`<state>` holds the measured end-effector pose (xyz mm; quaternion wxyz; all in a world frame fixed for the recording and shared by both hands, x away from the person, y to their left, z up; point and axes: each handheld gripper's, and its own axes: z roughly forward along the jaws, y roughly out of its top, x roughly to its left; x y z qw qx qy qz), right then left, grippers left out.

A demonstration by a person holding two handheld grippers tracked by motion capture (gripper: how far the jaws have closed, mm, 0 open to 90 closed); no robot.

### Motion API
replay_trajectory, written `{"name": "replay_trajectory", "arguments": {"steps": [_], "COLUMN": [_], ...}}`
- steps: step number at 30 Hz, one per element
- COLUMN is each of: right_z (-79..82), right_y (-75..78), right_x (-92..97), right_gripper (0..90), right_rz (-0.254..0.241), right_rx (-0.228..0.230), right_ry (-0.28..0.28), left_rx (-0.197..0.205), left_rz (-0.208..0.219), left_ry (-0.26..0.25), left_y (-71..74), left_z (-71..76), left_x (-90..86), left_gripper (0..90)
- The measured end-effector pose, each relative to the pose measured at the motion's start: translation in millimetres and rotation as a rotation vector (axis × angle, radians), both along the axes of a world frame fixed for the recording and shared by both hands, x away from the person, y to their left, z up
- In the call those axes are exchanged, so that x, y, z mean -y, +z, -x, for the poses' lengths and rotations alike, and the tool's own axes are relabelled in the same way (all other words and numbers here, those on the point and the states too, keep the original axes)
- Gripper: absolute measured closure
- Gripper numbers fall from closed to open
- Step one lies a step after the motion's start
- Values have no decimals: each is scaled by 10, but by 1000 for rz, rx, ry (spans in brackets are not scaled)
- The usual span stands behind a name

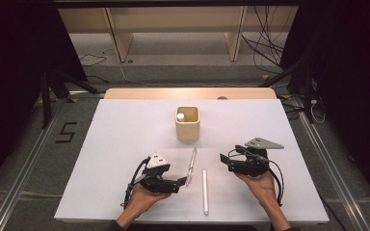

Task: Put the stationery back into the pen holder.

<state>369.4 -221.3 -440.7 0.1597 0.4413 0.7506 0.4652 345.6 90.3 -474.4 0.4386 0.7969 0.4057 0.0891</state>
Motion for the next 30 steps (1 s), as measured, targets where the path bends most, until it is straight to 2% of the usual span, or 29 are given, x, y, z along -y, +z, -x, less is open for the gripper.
{"name": "replay_trajectory", "arguments": {"steps": [3,8,15,21,30], "right_z": [40,133,214,295,399], "right_y": [-30,-47,-104,-108,-146], "right_x": [33,80,137,175,205], "right_gripper": [271,266,260,260,260], "right_rz": [-23,-14,-11,-25,-25], "right_rx": [-15,-10,-20,-8,-9], "right_ry": [13,9,2,1,5], "left_rx": [-17,-33,-34,-37,-25], "left_rz": [-8,-38,-52,-68,-78], "left_ry": [-3,-6,-9,-13,-23], "left_y": [-13,-35,-29,-39,-19], "left_z": [-55,-105,-145,-174,-197], "left_x": [65,170,267,331,408], "left_gripper": [192,197,210,224,240]}}
